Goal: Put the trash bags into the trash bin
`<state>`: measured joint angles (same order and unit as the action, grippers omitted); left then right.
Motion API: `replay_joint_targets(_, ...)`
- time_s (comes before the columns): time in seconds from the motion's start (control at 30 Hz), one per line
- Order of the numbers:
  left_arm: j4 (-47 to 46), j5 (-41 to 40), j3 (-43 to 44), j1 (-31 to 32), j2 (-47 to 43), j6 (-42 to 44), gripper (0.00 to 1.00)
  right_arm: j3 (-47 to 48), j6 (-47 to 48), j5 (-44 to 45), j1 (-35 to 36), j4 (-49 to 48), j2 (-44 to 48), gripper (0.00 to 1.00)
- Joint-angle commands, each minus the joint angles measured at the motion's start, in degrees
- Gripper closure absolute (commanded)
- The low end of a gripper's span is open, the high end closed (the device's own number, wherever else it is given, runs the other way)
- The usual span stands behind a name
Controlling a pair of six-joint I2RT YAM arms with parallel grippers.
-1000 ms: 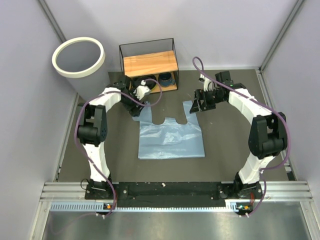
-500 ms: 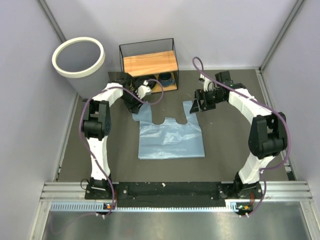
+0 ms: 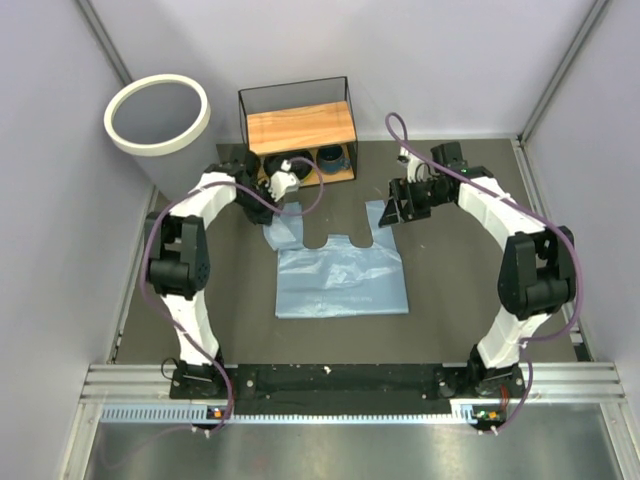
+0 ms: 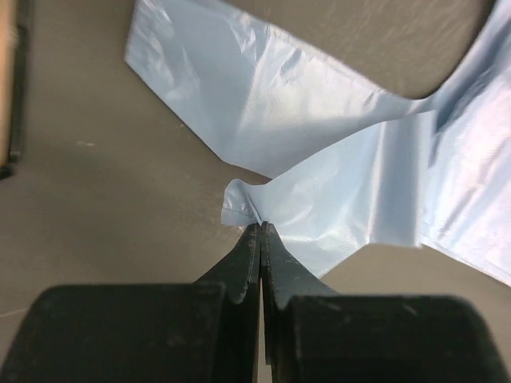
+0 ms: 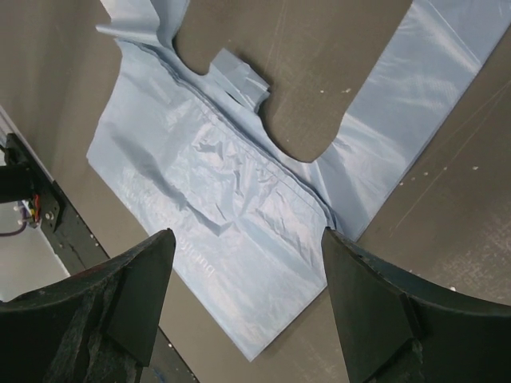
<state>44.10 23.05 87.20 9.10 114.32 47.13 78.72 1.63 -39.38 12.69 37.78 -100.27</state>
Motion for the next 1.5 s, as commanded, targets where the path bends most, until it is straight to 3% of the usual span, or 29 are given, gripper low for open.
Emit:
replay_joint_targets(0.0,0.2,7.4,0.3,0.3,-12.1,-3.0,1.00,0.6,2.3,-4.0,0.6,0.2,5.5,0.24)
replay_joint_targets(0.23,-1.6,22.7,1.9,3.1,-24.5,-12.8,1.00,1.6,8.2,-7.1,5.1,-0.7,10.1,0.14)
replay_joint_targets(0.43,-3.0,28.3,1.9,6.2,-30.0,-17.4,1.00,0.8,11.9,-10.6,10.9,-3.1,14.3,0.08)
replay_joint_targets(0.67,-5.8,35.6,-0.9,8.1,-36.1,-20.6,1.00,-7.0,13.1,-14.2,18.6,-17.8,21.8,0.07)
replay_joint_targets(0.93,-9.6,45.8,-3.4,8.6,-40.7,-23.6,1.00,-9.5,10.2,-10.8,24.1,-30.4,20.3,0.01)
replay_joint_targets(1.2,-18.5,49.9,-4.9,8.9,-43.5,-34.9,1.00,-5.5,12.7,-9.8,27.0,-32.0,16.0,0.01)
replay_joint_targets(1.27,-21.8,50.3,-5.2,8.9,-44.4,-37.0,1.00,-5.2,13.0,-9.3,27.5,-32.2,15.5,0.05)
replay_joint_targets(1.33,-23.5,50.3,-5.8,8.9,-45.0,-38.8,1.00,-5.5,13.1,-7.6,27.5,-32.0,15.4,0.21)
replay_joint_targets(1.37,-24.7,49.9,-6.0,8.9,-45.7,-39.3,1.00,-5.9,13.2,-6.9,27.5,-31.9,15.5,0.39)
replay_joint_targets(1.47,-27.5,48.6,-6.7,8.8,-46.6,-42.4,1.00,-7.3,13.1,-4.7,27.3,-31.6,17.3,0.75)
